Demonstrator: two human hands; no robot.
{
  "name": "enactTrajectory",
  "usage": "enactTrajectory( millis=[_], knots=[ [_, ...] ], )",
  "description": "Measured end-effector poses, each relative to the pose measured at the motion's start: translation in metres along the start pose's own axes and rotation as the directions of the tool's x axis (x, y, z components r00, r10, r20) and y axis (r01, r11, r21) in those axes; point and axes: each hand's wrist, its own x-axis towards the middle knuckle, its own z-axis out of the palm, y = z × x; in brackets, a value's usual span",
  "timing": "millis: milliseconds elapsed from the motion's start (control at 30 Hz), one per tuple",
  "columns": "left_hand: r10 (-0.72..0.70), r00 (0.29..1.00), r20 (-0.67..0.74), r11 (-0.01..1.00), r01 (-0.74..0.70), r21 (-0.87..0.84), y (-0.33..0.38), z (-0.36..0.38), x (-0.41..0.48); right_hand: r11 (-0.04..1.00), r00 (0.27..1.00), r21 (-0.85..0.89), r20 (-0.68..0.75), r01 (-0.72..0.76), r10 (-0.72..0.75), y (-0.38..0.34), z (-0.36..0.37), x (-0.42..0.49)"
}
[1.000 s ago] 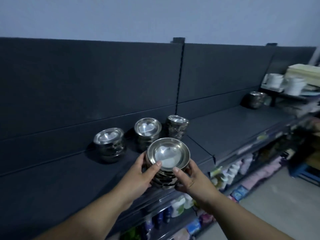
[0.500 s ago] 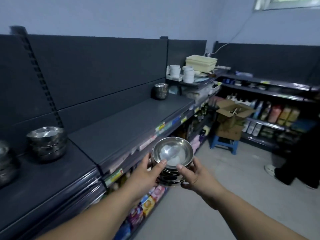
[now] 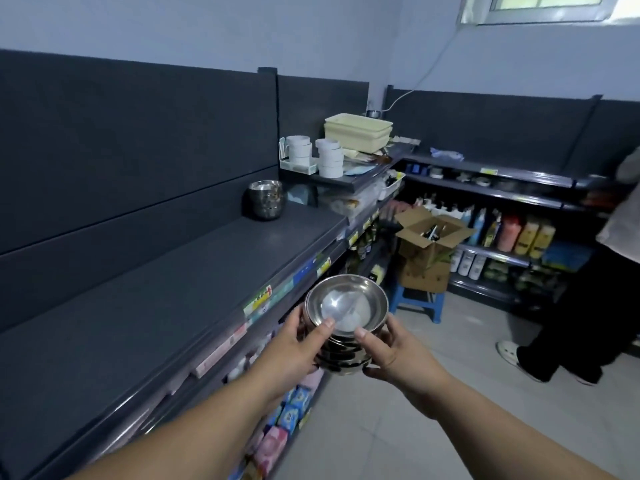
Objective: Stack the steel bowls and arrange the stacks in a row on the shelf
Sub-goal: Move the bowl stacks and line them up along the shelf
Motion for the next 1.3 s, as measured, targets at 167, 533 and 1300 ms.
enactTrajectory(
  millis=[167, 533, 1300],
  knots=[
    [0.034, 0.999, -0.024, 0.999, -0.034, -0.028, 0.026, -0.035, 0.105, 1.0, 1.0, -0.003, -0.01, 0.01, -0.01, -0.027, 0.002, 0.11],
    [0.034, 0.99, -0.135, 0.999, -0.037, -0.02, 0.055, -0.139, 0.254, 0.999, 0.988, -0.032, 0.155, 0.019, -0.014, -0.065, 0.041, 0.314],
    [-0.178, 0.511, -0.841, 0.972, -0.039, -0.23, 0.041, -0.196, 0.368, 0.981, 0.725, -0.142, 0.689, 0.13, 0.004, -0.053, 0.136, 0.565]
  ],
)
